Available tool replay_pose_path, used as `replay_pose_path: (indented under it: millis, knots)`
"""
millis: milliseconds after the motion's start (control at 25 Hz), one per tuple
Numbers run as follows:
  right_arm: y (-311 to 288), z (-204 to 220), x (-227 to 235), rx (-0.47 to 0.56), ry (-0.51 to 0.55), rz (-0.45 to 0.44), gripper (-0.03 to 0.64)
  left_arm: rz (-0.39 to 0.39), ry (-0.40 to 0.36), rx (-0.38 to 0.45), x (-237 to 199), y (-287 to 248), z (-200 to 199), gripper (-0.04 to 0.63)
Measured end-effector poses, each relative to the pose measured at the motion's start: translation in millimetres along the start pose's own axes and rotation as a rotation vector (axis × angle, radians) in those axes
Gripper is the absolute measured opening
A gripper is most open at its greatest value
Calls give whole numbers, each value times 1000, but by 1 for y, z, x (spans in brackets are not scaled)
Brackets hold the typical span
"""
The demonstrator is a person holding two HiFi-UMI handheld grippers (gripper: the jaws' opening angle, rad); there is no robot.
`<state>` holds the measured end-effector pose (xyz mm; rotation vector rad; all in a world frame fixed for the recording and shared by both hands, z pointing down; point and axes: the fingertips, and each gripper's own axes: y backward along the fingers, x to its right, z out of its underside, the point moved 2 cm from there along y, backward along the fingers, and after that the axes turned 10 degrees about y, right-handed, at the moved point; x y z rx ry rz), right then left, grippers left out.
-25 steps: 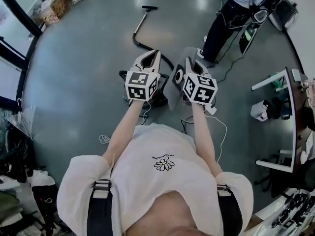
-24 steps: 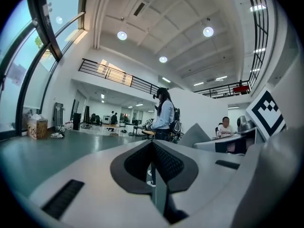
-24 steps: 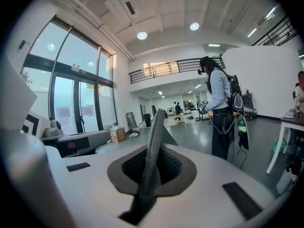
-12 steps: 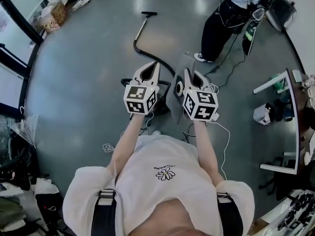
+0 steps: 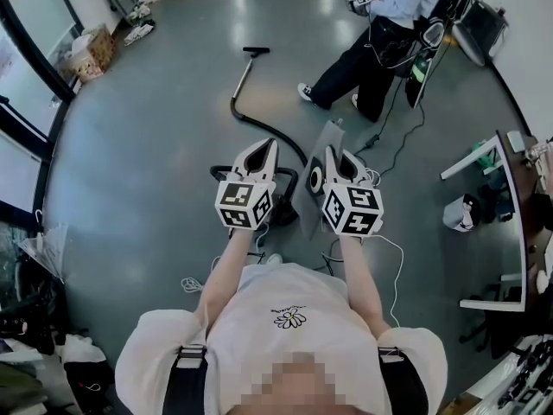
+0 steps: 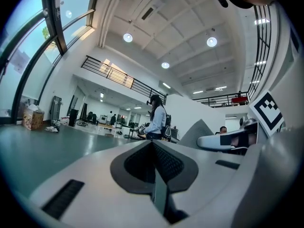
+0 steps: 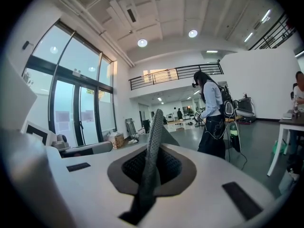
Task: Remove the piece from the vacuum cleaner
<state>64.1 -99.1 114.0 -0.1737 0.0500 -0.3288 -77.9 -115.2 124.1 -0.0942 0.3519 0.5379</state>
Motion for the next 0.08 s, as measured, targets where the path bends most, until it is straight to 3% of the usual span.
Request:
replay_pose_path:
  millis: [80]
  knots:
    - [0,-3,1,4,-6,-2,23,3,5,6,0,0,0,6]
